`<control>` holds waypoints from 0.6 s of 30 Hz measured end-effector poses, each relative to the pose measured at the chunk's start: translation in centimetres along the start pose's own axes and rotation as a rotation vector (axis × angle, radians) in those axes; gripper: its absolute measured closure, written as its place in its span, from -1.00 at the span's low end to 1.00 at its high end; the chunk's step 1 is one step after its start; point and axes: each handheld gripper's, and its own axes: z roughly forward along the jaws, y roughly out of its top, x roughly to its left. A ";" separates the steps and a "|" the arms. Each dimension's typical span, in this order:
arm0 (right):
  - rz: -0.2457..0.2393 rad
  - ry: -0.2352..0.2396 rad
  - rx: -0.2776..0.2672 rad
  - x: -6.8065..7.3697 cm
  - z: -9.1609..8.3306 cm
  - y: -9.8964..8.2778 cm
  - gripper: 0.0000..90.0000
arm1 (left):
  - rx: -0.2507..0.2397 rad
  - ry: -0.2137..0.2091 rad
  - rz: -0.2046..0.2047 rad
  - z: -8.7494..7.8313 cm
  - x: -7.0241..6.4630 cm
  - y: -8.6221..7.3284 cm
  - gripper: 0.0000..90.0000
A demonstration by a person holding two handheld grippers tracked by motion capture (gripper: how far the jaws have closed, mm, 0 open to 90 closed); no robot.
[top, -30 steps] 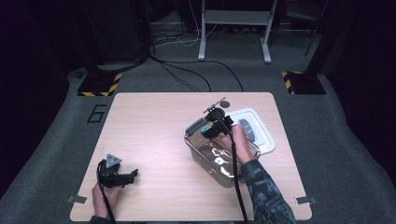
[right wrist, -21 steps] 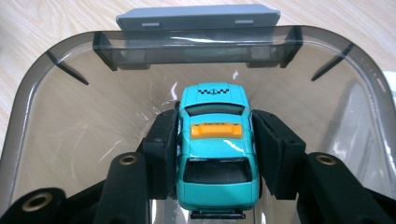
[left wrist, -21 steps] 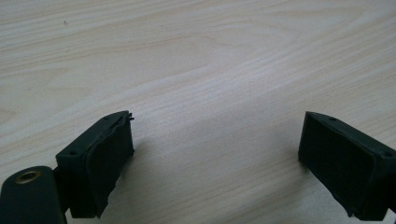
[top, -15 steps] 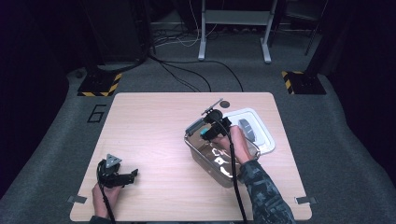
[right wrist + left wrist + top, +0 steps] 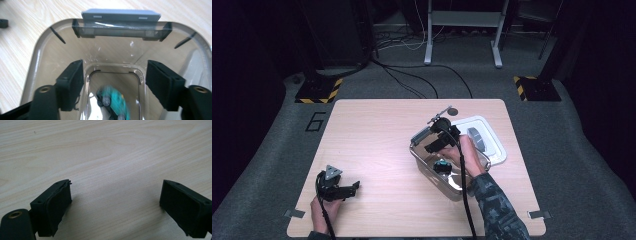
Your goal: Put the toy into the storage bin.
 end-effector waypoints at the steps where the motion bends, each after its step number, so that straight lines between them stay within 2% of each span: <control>1: -0.001 0.001 -0.006 0.0 -0.2 -0.1 -0.46 | 0.003 0.000 0.000 0.0 0.0 0.0 -0.78; 6: 0.009 -0.006 -0.067 -0.5 -1.8 -0.8 -0.66 | 0.002 0.000 0.000 0.0 0.0 0.0 -0.78; 18: 0.054 -0.049 -0.163 -2.7 -5.5 -2.8 -0.84 | 0.002 0.000 0.000 0.0 0.0 0.0 -0.78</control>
